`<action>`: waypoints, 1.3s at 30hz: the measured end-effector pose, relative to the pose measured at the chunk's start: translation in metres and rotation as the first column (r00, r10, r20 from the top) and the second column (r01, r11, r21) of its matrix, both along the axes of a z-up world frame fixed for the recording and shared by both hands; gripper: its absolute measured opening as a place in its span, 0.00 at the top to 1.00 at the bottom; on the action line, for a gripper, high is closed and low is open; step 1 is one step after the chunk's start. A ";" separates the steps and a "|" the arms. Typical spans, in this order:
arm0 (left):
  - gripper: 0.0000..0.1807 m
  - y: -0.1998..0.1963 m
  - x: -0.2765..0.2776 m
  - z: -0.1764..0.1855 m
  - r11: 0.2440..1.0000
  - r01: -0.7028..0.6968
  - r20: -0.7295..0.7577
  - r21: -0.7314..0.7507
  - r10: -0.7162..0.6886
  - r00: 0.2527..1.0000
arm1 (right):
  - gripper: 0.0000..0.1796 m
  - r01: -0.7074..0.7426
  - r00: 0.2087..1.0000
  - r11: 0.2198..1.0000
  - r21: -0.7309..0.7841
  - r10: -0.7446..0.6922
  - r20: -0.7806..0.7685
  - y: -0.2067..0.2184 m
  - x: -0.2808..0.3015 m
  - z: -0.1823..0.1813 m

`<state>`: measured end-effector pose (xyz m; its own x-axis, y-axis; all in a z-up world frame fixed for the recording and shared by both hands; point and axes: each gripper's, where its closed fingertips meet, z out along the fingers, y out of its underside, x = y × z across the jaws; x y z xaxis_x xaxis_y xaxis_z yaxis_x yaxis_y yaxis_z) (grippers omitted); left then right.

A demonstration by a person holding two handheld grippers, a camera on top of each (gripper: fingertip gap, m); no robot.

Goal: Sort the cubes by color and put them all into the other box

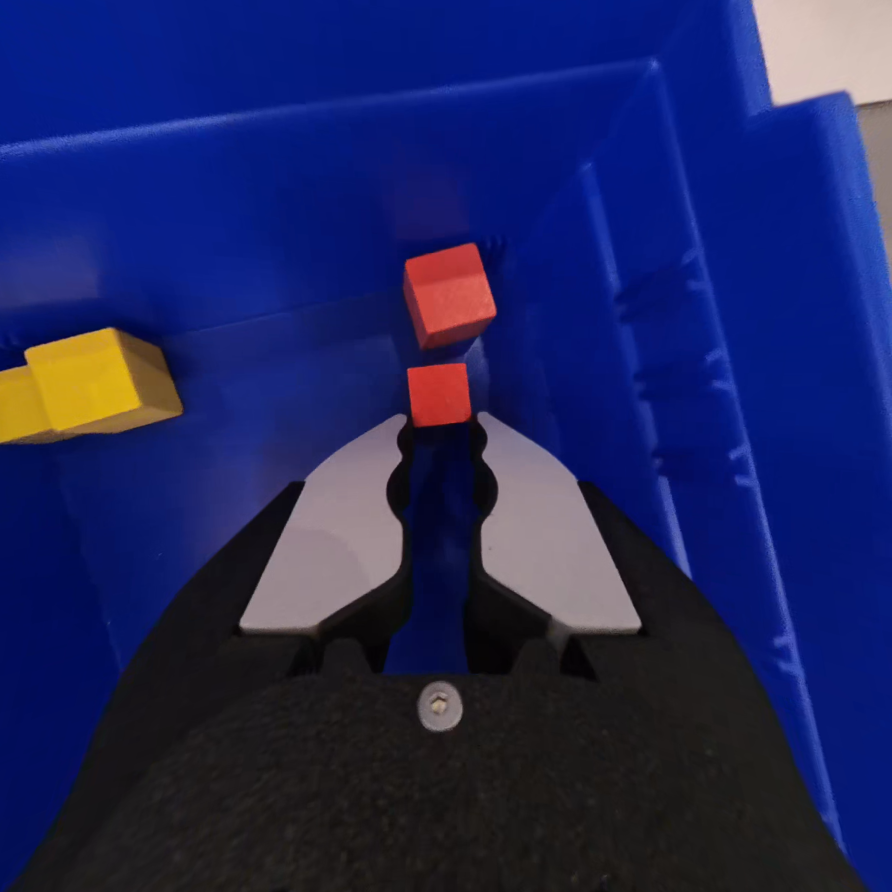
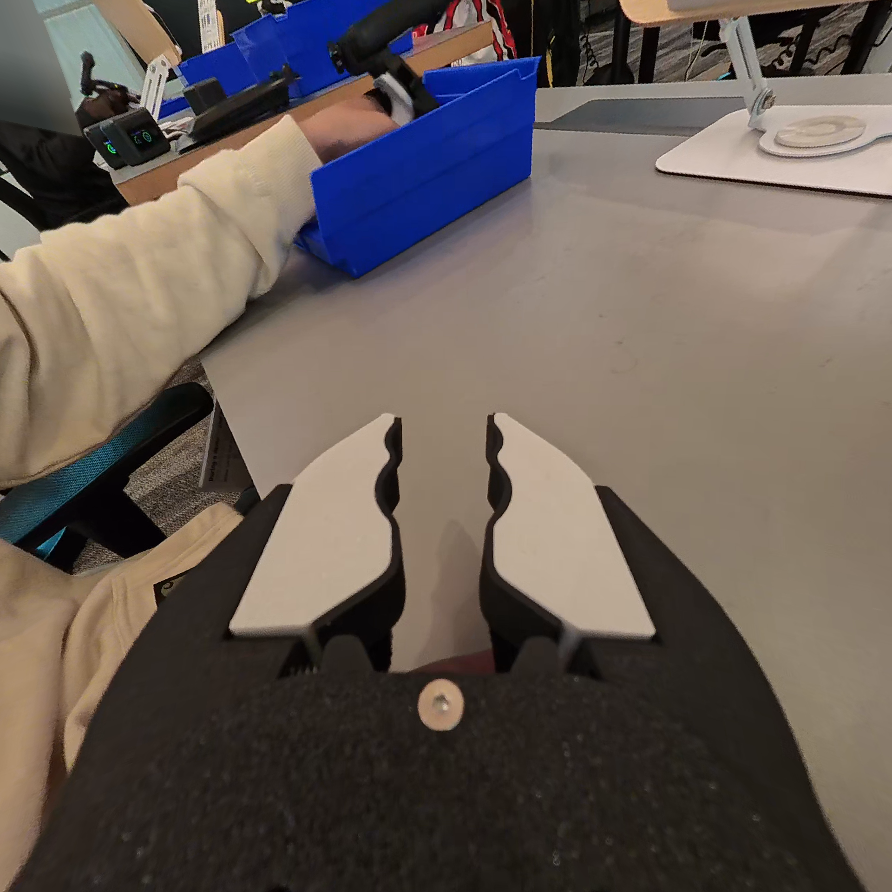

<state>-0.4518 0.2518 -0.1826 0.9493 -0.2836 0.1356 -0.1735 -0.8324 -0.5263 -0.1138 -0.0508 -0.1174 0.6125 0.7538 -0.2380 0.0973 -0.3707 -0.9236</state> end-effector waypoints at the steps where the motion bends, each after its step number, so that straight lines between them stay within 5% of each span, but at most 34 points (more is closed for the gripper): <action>1: 0.88 -0.003 -0.003 0.002 1.000 0.001 0.017 0.012 -0.001 1.000 | 0.82 0.001 1.000 1.000 0.002 -0.001 0.000 0.000 0.001 0.001; 6: 0.88 -0.041 -0.005 0.048 0.983 0.065 0.191 0.171 -0.098 0.977 | 0.82 0.022 1.000 1.000 0.019 -0.022 -0.012 0.001 0.009 0.008; 12: 0.88 -0.133 0.003 0.122 0.860 0.105 0.301 0.500 -0.286 0.910 | 0.84 0.078 0.996 0.994 0.077 -0.074 -0.048 0.005 0.027 0.029; 18: 0.88 -0.200 0.011 0.111 0.809 0.100 0.278 0.579 -0.311 0.909 | 0.84 0.121 0.991 0.990 0.067 -0.116 -0.068 0.013 0.039 0.027; 25: 0.88 -0.219 0.041 0.105 0.769 0.201 0.239 0.607 -0.418 0.876 | 0.84 0.004 0.976 0.997 -0.082 -0.021 -0.217 0.008 0.018 0.020; 27: 0.88 -0.222 0.063 0.115 0.722 0.262 0.249 0.640 -0.517 0.819 | 0.84 -0.125 0.900 0.968 -0.219 0.018 -0.436 0.006 0.005 0.031; 30: 0.88 -0.234 0.110 0.144 0.580 0.364 0.259 0.729 -0.725 0.638 | 0.82 -0.373 0.729 0.867 -0.330 0.053 -0.683 0.009 -0.020 0.057; 35: 0.88 -0.243 0.186 0.174 0.367 0.495 0.161 0.787 -0.898 0.410 | 0.79 -0.761 0.394 0.562 -0.324 0.005 -0.919 0.017 -0.063 0.101; 39: 0.88 -0.257 0.232 0.161 0.224 0.619 0.052 0.753 -0.958 0.283 | 0.75 -0.789 0.384 0.512 -0.339 -0.019 -0.923 0.025 -0.090 0.091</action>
